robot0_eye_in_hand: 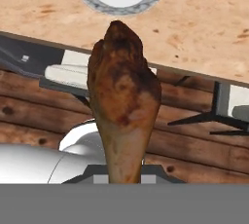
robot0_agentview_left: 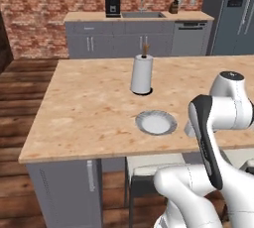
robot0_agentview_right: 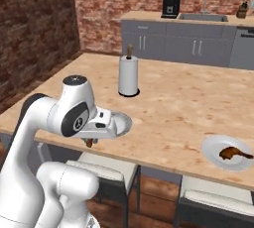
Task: Take the chicken drumsticks from the pan and place one on each plate on the dining counter.
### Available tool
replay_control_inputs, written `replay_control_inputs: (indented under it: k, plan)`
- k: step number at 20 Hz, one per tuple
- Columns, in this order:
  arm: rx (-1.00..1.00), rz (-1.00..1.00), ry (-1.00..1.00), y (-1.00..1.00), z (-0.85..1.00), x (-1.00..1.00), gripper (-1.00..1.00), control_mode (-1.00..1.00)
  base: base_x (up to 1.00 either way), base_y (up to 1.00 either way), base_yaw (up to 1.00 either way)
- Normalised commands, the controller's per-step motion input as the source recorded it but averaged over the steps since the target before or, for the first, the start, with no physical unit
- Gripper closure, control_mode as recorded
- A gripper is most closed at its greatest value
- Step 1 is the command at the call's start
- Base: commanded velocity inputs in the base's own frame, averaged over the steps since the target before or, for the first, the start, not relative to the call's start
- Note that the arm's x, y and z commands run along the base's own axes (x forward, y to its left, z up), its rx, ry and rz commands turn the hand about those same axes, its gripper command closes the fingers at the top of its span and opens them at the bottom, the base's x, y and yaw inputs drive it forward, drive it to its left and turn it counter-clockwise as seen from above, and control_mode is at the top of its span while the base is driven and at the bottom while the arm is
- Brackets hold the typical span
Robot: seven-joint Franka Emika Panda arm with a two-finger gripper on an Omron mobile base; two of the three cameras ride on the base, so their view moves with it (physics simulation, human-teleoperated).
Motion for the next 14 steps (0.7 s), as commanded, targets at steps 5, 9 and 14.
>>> replay_control_inputs:
  k: [5,9,14]
  plan:
    - [0.0,0.0,0.0,0.0,0.0,0.0,1.0,1.0,0.63,0.45,-0.09]
    - [0.0,0.0,0.0,0.0,0.0,0.0,1.0,1.0,0.09,0.07,-0.03]
    - [0.0,0.0,0.0,0.0,0.0,0.0,1.0,1.0,0.0,0.0,0.0]
